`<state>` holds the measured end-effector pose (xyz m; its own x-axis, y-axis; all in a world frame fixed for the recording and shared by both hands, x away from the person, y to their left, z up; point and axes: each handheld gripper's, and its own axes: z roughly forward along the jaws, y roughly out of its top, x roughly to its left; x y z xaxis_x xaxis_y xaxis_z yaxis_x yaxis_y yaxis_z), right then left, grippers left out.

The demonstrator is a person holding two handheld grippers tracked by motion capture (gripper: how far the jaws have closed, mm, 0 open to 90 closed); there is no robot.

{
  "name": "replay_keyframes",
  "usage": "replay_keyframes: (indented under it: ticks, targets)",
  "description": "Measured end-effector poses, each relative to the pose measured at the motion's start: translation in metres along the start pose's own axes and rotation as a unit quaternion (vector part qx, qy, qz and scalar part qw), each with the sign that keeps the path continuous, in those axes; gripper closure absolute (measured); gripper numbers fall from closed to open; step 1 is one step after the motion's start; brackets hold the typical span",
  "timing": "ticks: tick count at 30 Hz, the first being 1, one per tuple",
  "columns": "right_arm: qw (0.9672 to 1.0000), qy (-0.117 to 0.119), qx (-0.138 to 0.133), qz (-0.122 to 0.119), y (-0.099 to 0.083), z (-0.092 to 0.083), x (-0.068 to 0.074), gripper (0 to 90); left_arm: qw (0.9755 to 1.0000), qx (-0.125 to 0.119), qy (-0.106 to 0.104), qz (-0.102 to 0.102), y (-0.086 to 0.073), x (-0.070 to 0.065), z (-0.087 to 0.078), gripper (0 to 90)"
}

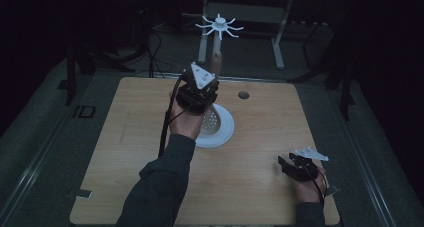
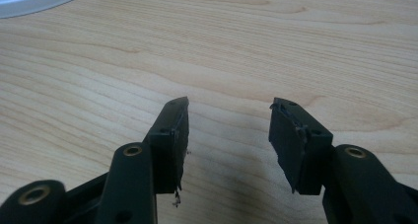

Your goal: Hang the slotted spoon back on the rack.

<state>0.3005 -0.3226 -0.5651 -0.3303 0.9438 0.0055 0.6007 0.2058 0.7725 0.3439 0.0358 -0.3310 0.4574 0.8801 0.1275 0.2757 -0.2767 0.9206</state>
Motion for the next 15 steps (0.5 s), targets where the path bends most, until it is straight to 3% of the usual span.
replay_keyframes:
  ticks: [15]
  targets:
    - [1.0000, -0.002, 0.000, 0.003, -0.0003, -0.0004, -0.0008, 49.2, 0.9998, -0.009, 0.017, -0.003, 0.0091, -0.0039, -0.0005, 74.0]
